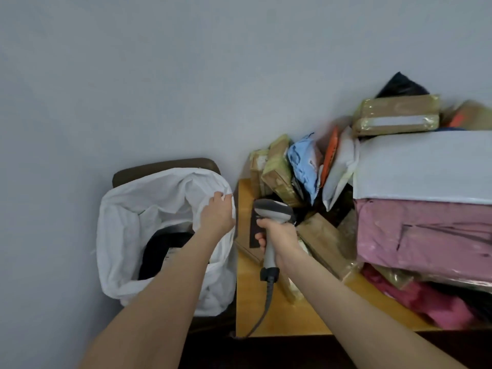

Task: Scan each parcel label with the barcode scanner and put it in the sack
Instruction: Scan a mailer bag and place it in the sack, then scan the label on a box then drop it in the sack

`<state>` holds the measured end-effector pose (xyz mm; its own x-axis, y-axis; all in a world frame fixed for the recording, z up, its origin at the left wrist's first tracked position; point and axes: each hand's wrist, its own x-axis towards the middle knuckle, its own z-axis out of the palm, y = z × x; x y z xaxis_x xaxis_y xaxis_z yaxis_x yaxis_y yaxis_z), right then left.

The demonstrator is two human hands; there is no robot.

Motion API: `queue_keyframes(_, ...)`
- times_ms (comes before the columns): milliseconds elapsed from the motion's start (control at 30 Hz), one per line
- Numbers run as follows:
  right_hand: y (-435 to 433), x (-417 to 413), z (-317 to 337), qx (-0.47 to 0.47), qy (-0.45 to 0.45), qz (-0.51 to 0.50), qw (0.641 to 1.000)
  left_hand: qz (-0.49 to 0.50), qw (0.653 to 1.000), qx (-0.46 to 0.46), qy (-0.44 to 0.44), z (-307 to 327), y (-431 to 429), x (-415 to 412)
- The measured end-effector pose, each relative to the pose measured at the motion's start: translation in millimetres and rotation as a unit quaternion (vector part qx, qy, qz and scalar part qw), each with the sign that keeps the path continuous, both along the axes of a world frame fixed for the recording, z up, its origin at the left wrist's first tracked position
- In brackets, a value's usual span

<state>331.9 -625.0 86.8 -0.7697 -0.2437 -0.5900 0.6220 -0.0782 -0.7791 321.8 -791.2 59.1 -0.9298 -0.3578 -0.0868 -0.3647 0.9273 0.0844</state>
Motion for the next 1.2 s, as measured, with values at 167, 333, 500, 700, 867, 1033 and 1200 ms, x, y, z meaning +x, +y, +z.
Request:
queue_keyframes(167, 69, -3, 15, 0.010, 0.022, -0.036, 0.999, -0.048, 0.998, 0.034, 0.019, 20, 73, -10)
queue_keyframes(333, 120, -15, 34, 0.043, 0.056, -0.093, 0.993, -0.110, 0.992, 0.045, 0.031, 32, 130, -33)
queue_keyframes(500, 171, -27, 53, 0.052, 0.076, -0.149, 0.984, -0.140, 0.985, 0.097, 0.034, 35, 178, -55)
queue_keyframes(700, 236, -60, 84, 0.040, 0.086, -0.187, 0.978, -0.155, 0.973, 0.166, 0.043, 50, 238, -87)
queue_keyframes(867, 282, -115, 110, 0.005, 0.080, -0.205, 0.976, -0.151, 0.968, 0.187, 0.071, 74, 283, -137)
queue_keyframes(1033, 320, -196, 127, -0.049, 0.075, -0.200, 0.976, -0.107, 0.966, 0.207, 0.110, 97, 313, -207)
queue_keyframes(1200, 341, -285, 129, -0.121, 0.046, -0.194, 0.972, -0.035, 0.947, 0.270, 0.172, 104, 320, -284)
